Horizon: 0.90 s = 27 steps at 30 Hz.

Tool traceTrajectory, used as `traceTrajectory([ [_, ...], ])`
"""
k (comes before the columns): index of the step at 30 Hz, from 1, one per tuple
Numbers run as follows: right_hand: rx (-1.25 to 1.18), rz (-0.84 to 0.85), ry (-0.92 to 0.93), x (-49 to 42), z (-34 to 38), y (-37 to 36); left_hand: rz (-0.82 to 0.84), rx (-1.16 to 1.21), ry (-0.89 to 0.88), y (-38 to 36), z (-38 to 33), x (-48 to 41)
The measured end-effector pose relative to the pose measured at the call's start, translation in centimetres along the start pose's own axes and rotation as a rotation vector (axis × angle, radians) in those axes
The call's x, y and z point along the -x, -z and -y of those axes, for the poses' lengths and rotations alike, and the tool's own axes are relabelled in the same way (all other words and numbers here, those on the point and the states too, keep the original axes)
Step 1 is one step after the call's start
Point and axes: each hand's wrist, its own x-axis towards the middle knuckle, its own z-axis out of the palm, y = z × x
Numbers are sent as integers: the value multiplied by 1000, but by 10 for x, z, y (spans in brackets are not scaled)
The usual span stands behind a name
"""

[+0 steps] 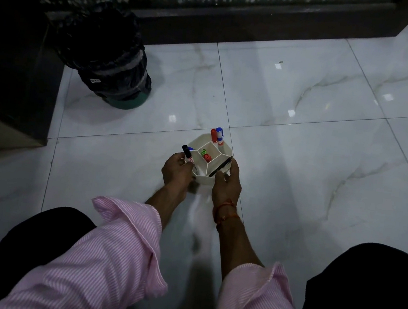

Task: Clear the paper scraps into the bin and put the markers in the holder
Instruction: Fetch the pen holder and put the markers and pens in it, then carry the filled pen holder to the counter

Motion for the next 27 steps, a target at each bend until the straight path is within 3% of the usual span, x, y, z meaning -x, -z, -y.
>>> traceTrajectory([
  [7, 63, -24, -26, 12, 25, 1, 4, -54, -52, 15, -23, 16],
  [16, 235, 141, 18, 92, 137, 26, -17, 86, 81, 82, -64, 92],
  [17, 271, 196, -24, 122, 206, 35, -29, 109, 154, 120, -113, 127],
  [21, 348, 217, -50, 159, 257, 47, -45, 156, 240, 147, -149, 174],
  [27, 413, 299, -23, 257, 413, 78, -128, 312, 287, 238, -268, 297],
])
